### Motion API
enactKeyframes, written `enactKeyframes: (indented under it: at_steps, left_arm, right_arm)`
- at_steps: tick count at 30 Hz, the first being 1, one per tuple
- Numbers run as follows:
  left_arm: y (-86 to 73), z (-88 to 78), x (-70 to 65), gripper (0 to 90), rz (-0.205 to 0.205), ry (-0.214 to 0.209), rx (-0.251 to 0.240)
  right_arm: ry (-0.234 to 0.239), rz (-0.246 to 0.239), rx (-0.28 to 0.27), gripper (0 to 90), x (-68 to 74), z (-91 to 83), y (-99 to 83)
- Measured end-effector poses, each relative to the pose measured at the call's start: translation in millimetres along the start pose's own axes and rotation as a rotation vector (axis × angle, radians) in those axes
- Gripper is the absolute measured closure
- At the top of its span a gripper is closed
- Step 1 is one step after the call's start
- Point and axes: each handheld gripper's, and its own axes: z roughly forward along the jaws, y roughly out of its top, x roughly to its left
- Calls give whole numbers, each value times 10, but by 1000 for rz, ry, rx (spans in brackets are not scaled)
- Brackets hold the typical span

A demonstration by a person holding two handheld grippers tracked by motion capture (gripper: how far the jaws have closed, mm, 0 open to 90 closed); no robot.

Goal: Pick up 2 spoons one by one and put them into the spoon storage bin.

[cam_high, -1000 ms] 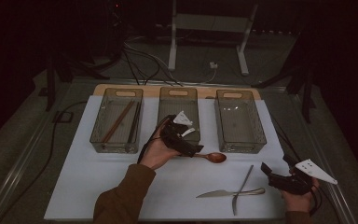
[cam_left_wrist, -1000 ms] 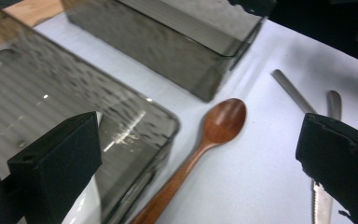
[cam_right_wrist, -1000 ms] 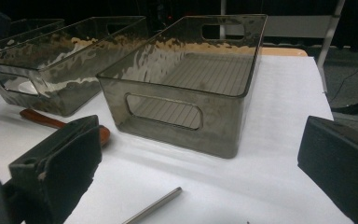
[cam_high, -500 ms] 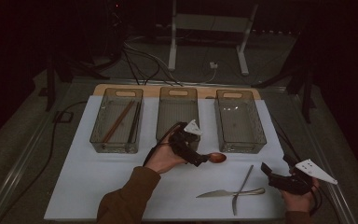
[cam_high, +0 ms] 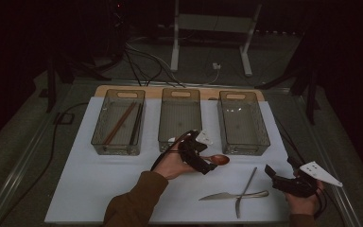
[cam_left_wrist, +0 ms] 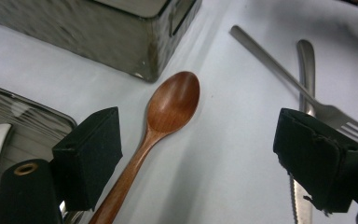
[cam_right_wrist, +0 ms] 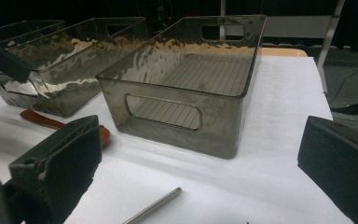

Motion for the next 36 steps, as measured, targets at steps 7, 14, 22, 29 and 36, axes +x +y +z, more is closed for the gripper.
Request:
enactKeyframes:
  at_steps: [7,14,22,29,36]
  left_arm:
    - [-69,162,18,217,-4,10,45]
    - [-130,304,23,223,7,18,75]
    - [-164,366,38,243,22,36,86]
    - [-188,406,7,243,48,57,91]
    - [-196,433,-11,250,65,82,97]
  right_arm:
    - [-1,2,0,0,-1,-1,0]
    - [0,1,-1,0,-1,-1,0]
    - [0,2,-3,0,-4,-5,0]
    - [-1,1,-3,0,-5,-8,0]
    - [0,2,-2,0,-5,-8,0]
